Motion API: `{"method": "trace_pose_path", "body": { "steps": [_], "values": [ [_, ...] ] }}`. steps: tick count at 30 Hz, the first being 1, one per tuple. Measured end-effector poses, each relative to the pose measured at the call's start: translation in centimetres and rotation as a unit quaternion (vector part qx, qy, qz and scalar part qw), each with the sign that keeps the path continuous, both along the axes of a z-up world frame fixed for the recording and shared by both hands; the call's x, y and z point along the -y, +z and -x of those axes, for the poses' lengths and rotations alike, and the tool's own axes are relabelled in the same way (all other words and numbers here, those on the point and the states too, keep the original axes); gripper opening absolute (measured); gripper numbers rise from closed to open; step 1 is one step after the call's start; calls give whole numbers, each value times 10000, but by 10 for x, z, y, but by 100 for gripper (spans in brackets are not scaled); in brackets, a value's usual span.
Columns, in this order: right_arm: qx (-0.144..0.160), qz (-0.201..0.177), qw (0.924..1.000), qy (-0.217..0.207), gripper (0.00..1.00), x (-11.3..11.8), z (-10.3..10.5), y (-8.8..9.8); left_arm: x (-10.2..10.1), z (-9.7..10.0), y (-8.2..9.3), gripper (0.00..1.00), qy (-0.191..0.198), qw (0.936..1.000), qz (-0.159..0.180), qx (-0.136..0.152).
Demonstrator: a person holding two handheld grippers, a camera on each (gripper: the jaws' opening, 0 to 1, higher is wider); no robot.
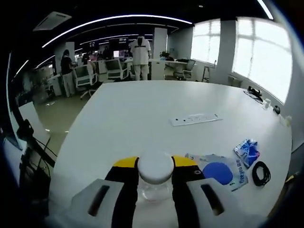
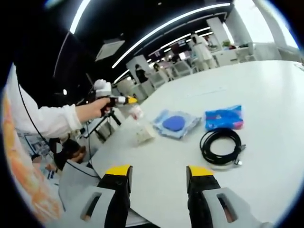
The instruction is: Arrange the tabletop items into an orderly group along one side of the table until the central work area is clear of visible clutter.
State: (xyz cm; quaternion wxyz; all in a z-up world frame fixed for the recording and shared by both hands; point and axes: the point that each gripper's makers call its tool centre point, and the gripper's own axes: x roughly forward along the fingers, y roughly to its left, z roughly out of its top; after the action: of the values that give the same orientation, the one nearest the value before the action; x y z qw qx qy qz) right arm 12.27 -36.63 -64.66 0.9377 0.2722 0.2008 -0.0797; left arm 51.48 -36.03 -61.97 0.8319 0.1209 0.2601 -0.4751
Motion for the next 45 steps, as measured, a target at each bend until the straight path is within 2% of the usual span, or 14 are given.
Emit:
{"method": "trace_pose_path", "body": {
  "steps": [4, 10, 20, 23, 25, 28, 30, 32, 34, 40, 45],
  "values": [
    [27, 20, 10000, 61, 46, -2, -2, 2, 1, 3, 0, 25, -55, 9999, -36, 79],
    [65, 69, 9999, 92, 47, -3, 1, 5, -6, 0, 0, 25, 219, 9997, -42, 17],
    [104, 134, 9998, -44, 48, 2, 14, 7, -6, 3, 0, 27, 91, 9999, -51, 85],
    [89, 158, 9998, -62, 48, 2, 17, 8, -8, 4, 2, 36, 106, 9999, 23, 11],
    [108, 149, 9998, -83, 49, 3, 19, 10, -10, 5, 8, 42, 128, 9997, 186, 12],
    [124, 116, 9998, -89, 50, 2, 18, 11, -13, 9, 12, 48, 110, 9997, 239, 19],
    [130, 68, 9999, -79, 52, 1, 18, 11, -15, 11, 15, 54, 95, 9993, 351, 11],
    [152, 63, 9998, -105, 55, 2, 17, 12, -16, 14, 21, 62, 104, 9979, 632, -8],
    [163, 88, 9998, -117, 58, 3, 16, 13, -24, 16, 21, 68, 115, 9978, 655, -31],
    [162, 88, 9997, -166, 59, 7, 18, 14, -46, 25, 23, 74, 147, 9971, 747, -86],
    [178, 1, 9995, -261, 59, 8, 22, 12, -65, 45, 23, 74, 81, 9958, 894, -162]
  ]
}}
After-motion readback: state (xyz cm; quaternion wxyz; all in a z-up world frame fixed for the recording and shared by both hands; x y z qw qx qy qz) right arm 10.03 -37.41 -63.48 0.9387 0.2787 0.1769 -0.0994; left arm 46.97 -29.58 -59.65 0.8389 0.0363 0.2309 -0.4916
